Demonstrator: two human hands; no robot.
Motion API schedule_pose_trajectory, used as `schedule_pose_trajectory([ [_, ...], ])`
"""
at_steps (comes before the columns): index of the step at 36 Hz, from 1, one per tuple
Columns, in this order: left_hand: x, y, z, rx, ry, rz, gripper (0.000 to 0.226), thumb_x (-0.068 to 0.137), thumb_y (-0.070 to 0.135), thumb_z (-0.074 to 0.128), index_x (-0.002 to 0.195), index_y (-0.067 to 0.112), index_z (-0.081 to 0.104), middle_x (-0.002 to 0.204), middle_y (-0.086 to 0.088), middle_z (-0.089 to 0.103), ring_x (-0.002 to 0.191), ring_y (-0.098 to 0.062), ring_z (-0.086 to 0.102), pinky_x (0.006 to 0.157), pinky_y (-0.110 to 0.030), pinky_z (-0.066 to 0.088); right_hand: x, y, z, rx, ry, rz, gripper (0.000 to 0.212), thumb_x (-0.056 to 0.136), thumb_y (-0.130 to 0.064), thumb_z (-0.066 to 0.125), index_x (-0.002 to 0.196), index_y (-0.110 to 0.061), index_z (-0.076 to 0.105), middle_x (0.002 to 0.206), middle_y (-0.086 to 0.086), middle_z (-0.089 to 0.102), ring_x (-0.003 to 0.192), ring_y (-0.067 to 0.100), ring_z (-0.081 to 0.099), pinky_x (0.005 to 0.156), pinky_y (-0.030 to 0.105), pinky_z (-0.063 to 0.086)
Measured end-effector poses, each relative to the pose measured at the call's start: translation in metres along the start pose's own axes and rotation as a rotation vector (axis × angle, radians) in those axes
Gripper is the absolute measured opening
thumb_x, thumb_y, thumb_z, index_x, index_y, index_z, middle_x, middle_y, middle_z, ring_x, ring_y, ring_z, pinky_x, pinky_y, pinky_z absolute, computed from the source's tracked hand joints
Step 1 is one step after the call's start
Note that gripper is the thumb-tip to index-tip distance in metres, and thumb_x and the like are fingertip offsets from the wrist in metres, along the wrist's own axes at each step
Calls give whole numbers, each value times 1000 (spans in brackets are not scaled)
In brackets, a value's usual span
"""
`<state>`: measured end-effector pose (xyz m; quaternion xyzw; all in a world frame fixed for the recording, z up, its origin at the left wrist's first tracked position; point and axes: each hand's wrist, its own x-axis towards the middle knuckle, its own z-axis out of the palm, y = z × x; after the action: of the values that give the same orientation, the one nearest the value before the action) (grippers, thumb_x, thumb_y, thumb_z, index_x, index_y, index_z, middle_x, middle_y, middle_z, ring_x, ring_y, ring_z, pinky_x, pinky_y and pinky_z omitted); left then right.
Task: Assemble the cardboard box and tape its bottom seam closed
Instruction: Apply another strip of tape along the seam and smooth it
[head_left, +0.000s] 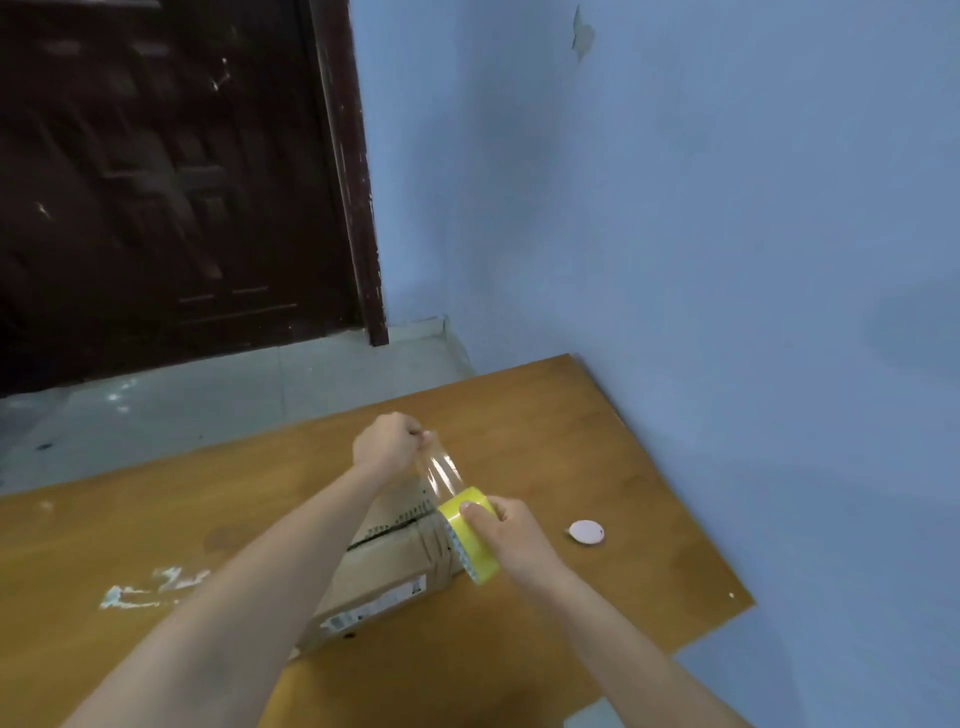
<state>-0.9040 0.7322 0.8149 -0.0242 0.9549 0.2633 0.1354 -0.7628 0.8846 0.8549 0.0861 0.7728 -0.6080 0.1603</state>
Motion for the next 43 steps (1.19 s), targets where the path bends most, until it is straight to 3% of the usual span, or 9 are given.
schedule_pose_trajectory([
  [5, 3, -16, 9, 1, 1, 36, 29, 91, 42, 56, 76, 19, 65, 89, -4, 67, 88, -29, 62, 65, -29, 40, -4, 2, 25, 79, 52, 49, 23, 96, -18, 50, 74, -11, 52, 64, 1, 44, 54, 9, 39, 49, 22, 33],
  [9, 5, -23, 11, -24, 33, 36, 25, 92, 35, 54, 70, 25, 58, 93, -7, 68, 88, -30, 61, 64, -29, 38, -6, 1, 37, 67, 89, 76, 28, 96, -20, 50, 69, -14, 50, 62, 1, 44, 53, 9, 40, 49, 23, 33],
  [13, 10, -26, 10, -47, -1, 61, 24, 91, 37, 54, 78, 22, 68, 95, -1, 69, 90, -28, 61, 66, -29, 41, -10, 2, 34, 118, 106, 98, 23, 97, -20, 49, 84, -3, 58, 78, 12, 48, 73, 20, 45, 64, 30, 35],
  [15, 10, -25, 11, -67, -5, 69, 25, 91, 39, 55, 83, 21, 71, 90, -1, 68, 87, -27, 61, 65, -28, 40, -10, 4, 30, 129, 114, 100, 23, 97, -20, 49, 86, -2, 59, 80, 12, 50, 73, 20, 47, 62, 28, 37],
  [18, 7, -24, 16, -141, -31, 67, 29, 92, 35, 54, 75, 16, 68, 79, -4, 68, 76, -26, 61, 59, -28, 39, -11, 7, 26, 86, 97, 98, 21, 97, -21, 49, 82, -8, 55, 73, 8, 50, 61, 15, 46, 51, 20, 36],
  [24, 1, -31, 33, -178, -33, 44, 31, 94, 33, 53, 69, 19, 67, 69, -1, 65, 59, -17, 53, 50, -25, 33, -13, 17, 24, -15, 110, 121, 30, 93, -21, 52, 65, -15, 47, 57, -3, 40, 47, 7, 37, 46, 20, 30],
  [31, 5, -27, 33, -194, 43, 23, 28, 93, 34, 55, 73, 18, 68, 74, -3, 63, 71, -26, 56, 54, -28, 35, -6, 11, 29, -53, 123, 136, 33, 92, -25, 53, 60, -18, 44, 55, -4, 38, 49, 10, 35, 51, 26, 28],
  [35, 8, -27, 33, -204, 41, 21, 28, 93, 34, 55, 77, 17, 70, 76, -4, 65, 74, -26, 58, 56, -28, 38, -5, 9, 26, -93, 120, 146, 26, 91, -29, 52, 71, -14, 45, 68, 9, 35, 63, 18, 34, 60, 30, 26],
  [43, 10, -32, 31, -297, 1, 20, 34, 93, 39, 55, 81, 11, 70, 81, -9, 71, 67, -25, 60, 58, -28, 40, -3, 15, 14, -80, 54, 174, 25, 93, -32, 51, 76, -13, 51, 73, 11, 41, 67, 21, 41, 63, 31, 31],
])
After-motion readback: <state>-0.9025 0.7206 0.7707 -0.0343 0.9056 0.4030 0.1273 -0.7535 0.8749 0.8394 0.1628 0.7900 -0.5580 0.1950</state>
